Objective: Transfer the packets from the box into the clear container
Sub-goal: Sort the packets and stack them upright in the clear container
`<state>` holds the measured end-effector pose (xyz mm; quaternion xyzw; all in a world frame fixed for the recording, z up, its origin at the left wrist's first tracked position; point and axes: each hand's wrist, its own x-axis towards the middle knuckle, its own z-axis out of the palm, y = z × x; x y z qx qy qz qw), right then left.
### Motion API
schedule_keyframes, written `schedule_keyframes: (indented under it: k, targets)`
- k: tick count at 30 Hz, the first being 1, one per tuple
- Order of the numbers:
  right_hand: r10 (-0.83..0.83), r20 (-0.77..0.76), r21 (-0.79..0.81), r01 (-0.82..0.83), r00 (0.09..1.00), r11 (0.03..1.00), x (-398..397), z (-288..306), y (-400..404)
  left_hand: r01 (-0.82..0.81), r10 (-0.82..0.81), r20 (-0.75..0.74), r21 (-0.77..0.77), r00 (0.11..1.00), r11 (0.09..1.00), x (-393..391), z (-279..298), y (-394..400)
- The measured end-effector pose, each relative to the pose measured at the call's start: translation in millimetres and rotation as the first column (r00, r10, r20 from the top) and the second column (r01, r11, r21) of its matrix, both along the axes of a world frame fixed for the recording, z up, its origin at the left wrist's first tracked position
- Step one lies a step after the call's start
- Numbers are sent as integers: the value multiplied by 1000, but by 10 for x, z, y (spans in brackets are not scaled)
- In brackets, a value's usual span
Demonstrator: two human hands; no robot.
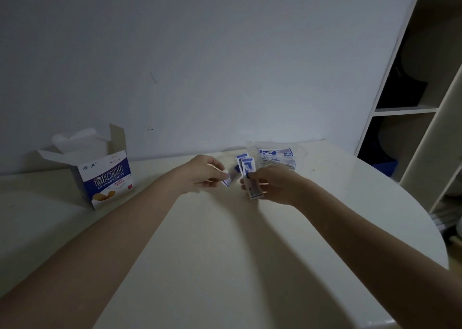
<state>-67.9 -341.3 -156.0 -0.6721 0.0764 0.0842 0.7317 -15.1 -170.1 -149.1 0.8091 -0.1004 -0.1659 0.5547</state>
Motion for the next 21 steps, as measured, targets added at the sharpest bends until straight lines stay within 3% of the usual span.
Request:
schedule_keyframes:
  k: [2,4,5,7,9,11,15,21]
  targets:
    - [15,69,-18,-13,997,1000,-10,58,115,72,-72,-23,-1,997,997,-43,34,-5]
    - [-75,192,-264,125,978,956,29,98,209,142,-141,-22,54,990,988,-84,65,-6]
    - [-81,286,-460,211,955,862,39,125,231,146,-146,-10,68,989,987,-79,78,2]
    - [103,423,-786,308,900,536,47,144,203,103,-107,35,104,994,989,-39,81,28]
    - [344,373,-927,334,862,169,34,145,144,68,-97,135,209,986,976,-20,58,47]
    - [450,279,-950,313,848,-1,30,102,93,71,-168,240,365,956,928,-31,5,28]
    - [500,118,-990,144,858,-13,2,1,49,96,-292,316,514,903,853,-100,-100,-35]
    - [469,-17,-1000,-15,883,-7,-78,59,-137,127,-328,335,503,883,855,-124,-103,-59]
